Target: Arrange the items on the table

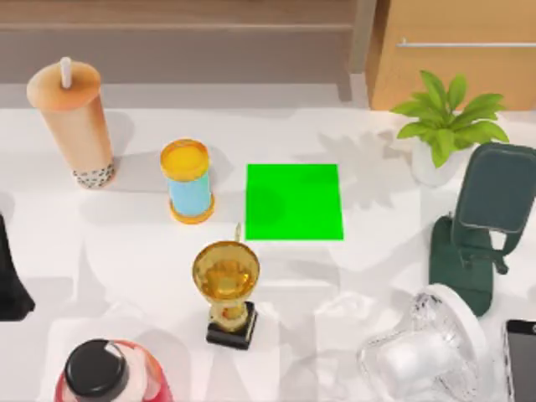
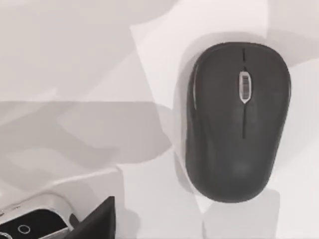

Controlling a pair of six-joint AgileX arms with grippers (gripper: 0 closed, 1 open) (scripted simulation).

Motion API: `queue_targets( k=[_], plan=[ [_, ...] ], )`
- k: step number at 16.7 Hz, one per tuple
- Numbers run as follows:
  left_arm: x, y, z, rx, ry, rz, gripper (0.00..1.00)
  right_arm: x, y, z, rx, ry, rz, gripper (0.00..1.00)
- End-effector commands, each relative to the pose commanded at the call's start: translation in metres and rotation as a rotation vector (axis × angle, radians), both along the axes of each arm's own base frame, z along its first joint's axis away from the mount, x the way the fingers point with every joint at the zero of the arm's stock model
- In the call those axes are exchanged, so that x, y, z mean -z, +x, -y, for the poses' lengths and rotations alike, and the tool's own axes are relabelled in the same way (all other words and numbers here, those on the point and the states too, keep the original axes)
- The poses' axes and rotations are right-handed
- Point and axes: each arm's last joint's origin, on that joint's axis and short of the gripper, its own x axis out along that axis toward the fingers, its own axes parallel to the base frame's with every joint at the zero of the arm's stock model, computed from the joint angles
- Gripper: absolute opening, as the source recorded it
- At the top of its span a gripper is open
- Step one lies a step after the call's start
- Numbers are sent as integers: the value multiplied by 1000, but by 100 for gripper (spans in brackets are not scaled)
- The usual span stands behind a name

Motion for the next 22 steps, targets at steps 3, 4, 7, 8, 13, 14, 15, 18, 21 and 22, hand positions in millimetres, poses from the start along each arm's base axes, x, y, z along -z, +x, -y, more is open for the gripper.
queue_targets(
  k=[3,4,7,8,13,14,15,18,21,22],
  plan=[
    [0,0,0,0,0,0,100,30,3,1,-1,-4,11,100],
    [0,0,0,0,0,0,100,41,3,1,-1,-6,17,100],
    [0,0,0,0,0,0,100,66,0,0,0,-4,11,100],
    [0,0,0,0,0,0,100,70,-1,0,0,-2,7,100],
    [0,0,0,0,0,0,100,71,-2,0,0,-2,6,92],
    [0,0,0,0,0,0,100,71,-2,0,0,-2,6,85],
    [0,0,0,0,0,0,100,71,-2,0,0,-2,6,77],
    [0,0,0,0,0,0,100,71,-2,0,0,-2,6,55],
    [0,0,0,0,0,0,100,71,-2,0,0,-2,6,32],
    [0,0,0,0,0,0,100,71,-2,0,0,-2,6,25]
  ],
)
